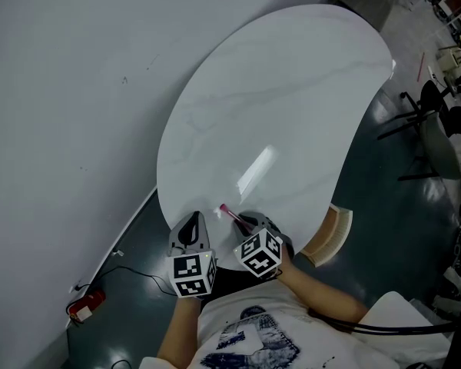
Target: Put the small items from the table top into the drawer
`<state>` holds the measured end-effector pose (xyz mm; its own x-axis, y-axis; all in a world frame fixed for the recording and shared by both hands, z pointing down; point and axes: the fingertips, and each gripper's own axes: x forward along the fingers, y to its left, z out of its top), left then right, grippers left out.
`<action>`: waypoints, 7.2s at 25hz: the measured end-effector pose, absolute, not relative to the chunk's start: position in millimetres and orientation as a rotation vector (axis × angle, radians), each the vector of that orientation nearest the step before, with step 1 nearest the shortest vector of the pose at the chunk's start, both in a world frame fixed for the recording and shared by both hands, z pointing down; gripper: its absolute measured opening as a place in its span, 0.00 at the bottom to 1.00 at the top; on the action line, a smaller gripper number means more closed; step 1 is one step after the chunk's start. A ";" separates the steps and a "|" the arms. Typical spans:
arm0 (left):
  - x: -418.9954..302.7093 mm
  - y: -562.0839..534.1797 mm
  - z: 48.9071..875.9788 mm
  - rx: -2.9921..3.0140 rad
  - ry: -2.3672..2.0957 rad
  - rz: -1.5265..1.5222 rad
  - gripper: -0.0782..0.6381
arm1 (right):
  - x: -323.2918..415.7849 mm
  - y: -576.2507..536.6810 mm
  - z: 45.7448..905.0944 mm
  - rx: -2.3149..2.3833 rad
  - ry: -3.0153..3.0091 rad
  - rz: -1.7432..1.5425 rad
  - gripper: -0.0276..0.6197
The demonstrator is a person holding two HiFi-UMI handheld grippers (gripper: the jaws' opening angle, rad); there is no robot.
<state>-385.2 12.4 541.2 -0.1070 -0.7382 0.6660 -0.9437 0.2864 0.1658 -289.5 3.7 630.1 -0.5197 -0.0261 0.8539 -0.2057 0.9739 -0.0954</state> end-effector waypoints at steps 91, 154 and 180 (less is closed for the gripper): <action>33.8 80.3 427.2 2.205 -1.605 0.600 0.16 | 153.6 83.7 486.7 1.080 -2.244 0.573 0.14; -16.1 -139.9 627.7 2.313 -1.143 0.900 0.16 | 77.6 -88.8 757.5 1.233 -1.801 0.953 0.14; -18.5 -136.9 633.5 2.300 -1.131 0.919 0.16 | 73.0 -99.3 832.6 1.101 -1.648 0.980 0.14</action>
